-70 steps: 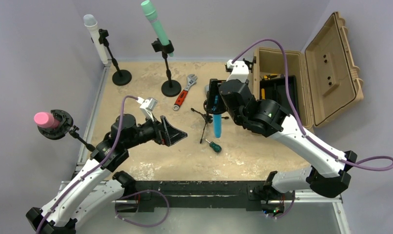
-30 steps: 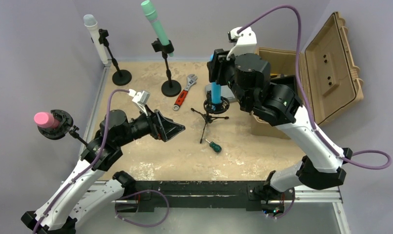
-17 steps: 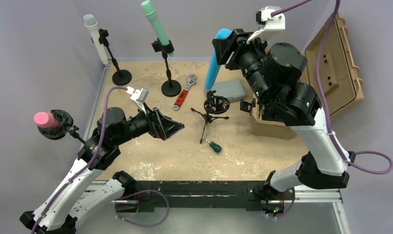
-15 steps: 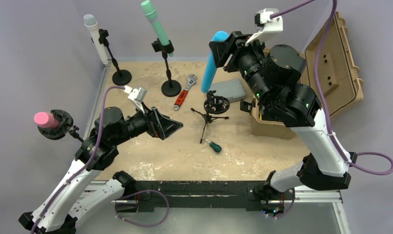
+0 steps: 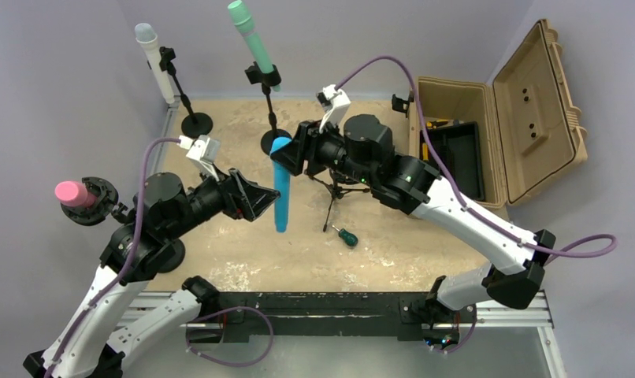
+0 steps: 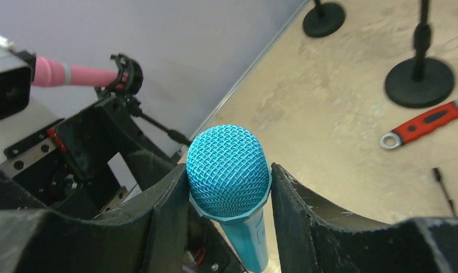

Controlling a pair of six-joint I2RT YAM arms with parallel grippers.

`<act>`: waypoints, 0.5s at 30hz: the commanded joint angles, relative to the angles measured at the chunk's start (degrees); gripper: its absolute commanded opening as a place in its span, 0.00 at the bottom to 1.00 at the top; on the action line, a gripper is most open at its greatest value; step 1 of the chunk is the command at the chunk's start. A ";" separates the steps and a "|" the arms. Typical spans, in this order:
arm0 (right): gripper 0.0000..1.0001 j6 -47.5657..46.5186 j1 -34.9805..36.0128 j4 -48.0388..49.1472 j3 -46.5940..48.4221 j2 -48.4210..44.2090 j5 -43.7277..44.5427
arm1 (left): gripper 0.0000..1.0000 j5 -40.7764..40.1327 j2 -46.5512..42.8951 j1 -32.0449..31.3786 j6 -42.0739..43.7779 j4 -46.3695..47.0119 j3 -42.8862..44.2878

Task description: Remove the microphone from the stand

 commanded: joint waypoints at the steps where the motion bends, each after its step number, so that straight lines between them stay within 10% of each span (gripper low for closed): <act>1: 0.00 7.00 0.72 12.29 -5.30 -3.71 -8.56 | 0.75 0.10 1.36 -0.13 0.50 -0.99 -1.35; 15: 0.00 10.53 1.21 16.16 -11.68 -6.65 -9.36 | 0.36 4.46 4.02 -0.19 -1.30 2.45 -6.85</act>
